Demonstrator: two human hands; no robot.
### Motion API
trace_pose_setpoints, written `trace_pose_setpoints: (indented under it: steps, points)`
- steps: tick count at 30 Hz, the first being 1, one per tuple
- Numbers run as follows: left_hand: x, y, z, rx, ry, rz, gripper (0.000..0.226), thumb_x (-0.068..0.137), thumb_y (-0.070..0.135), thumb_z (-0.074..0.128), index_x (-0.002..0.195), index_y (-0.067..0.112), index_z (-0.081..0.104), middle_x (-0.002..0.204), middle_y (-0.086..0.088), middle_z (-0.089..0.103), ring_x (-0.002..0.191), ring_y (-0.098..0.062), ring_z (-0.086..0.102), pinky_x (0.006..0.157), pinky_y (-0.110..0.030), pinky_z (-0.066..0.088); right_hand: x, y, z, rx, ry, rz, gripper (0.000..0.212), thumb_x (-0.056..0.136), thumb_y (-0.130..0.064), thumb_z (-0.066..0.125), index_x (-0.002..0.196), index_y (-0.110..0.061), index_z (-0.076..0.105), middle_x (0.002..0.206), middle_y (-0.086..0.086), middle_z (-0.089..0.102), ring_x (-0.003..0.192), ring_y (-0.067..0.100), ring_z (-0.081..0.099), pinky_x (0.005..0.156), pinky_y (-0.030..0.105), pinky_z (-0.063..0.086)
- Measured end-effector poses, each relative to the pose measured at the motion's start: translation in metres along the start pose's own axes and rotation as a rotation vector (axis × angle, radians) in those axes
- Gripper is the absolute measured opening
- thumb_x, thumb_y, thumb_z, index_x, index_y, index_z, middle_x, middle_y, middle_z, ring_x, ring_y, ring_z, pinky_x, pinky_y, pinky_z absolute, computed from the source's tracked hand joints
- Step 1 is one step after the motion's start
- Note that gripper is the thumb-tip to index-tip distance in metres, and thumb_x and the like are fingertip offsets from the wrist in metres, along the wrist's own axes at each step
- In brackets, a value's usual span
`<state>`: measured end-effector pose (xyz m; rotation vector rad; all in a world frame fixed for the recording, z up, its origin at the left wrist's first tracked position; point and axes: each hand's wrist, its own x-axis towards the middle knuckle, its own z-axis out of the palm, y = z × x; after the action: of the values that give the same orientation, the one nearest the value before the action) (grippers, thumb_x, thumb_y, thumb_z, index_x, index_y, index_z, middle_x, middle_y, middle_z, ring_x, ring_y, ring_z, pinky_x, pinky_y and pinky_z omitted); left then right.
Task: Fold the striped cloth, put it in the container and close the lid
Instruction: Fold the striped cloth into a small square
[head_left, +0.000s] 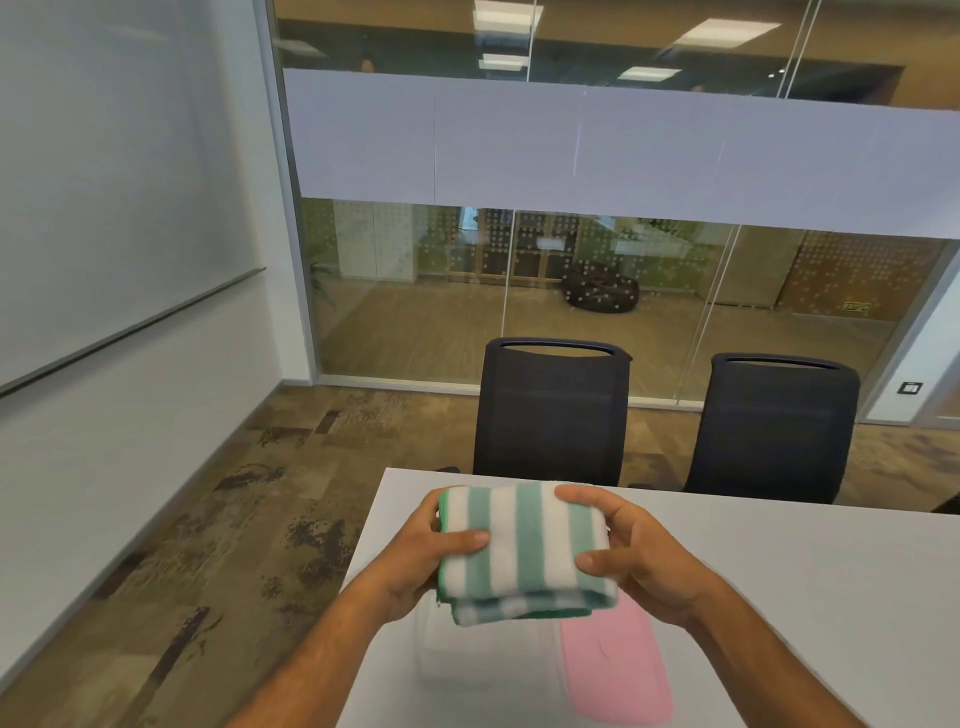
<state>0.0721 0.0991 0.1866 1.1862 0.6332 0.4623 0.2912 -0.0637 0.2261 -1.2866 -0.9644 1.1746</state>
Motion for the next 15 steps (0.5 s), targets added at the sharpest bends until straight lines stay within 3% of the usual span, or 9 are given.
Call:
trace_pose_setpoints:
  steps: [3, 6, 11, 15]
  points:
    - [0.003, -0.001, -0.004, -0.046, 0.049, 0.003, 0.065, 0.073, 0.023, 0.088, 0.125, 0.043, 0.055, 0.117, -0.007, 0.071, 0.101, -0.027, 0.073, 0.072, -0.035, 0.061, 0.005, 0.005, -0.004, -0.087, -0.014, 0.037, 0.072, 0.068, 0.006, 0.079, 0.126, -0.034, 0.062, 0.13, 0.006, 0.055, 0.119, 0.035, 0.055, 0.086, 0.048, 0.059]
    - [0.008, -0.005, -0.009, 0.057, 0.086, -0.035, 0.06, 0.084, 0.021, 0.079, 0.125, 0.053, 0.047, 0.118, -0.006, 0.069, 0.103, -0.029, 0.071, 0.067, -0.034, 0.061, 0.012, 0.017, -0.006, -0.158, 0.023, 0.073, 0.072, 0.072, 0.009, 0.077, 0.123, -0.04, 0.063, 0.128, 0.003, 0.057, 0.117, 0.031, 0.055, 0.089, 0.051, 0.059]
    - [0.022, -0.022, -0.023, 0.173, 0.181, -0.101, 0.035, 0.092, 0.008, 0.065, 0.103, 0.032, 0.043, 0.117, -0.009, 0.066, 0.091, -0.028, 0.067, 0.051, -0.029, 0.053, 0.03, 0.049, -0.005, -0.162, 0.095, 0.105, 0.07, 0.073, 0.014, 0.072, 0.119, -0.038, 0.067, 0.129, 0.0, 0.055, 0.112, 0.034, 0.056, 0.083, 0.048, 0.061]
    - [0.034, -0.041, -0.032, 0.233, 0.288, -0.046, 0.038, 0.09, -0.004, 0.059, 0.069, 0.028, 0.052, 0.095, -0.006, 0.066, 0.078, -0.022, 0.061, 0.046, -0.026, 0.047, 0.048, 0.08, -0.002, -0.095, 0.213, 0.147, 0.056, 0.074, 0.018, 0.07, 0.106, -0.028, 0.077, 0.124, 0.007, 0.058, 0.1, 0.032, 0.063, 0.078, 0.046, 0.063]
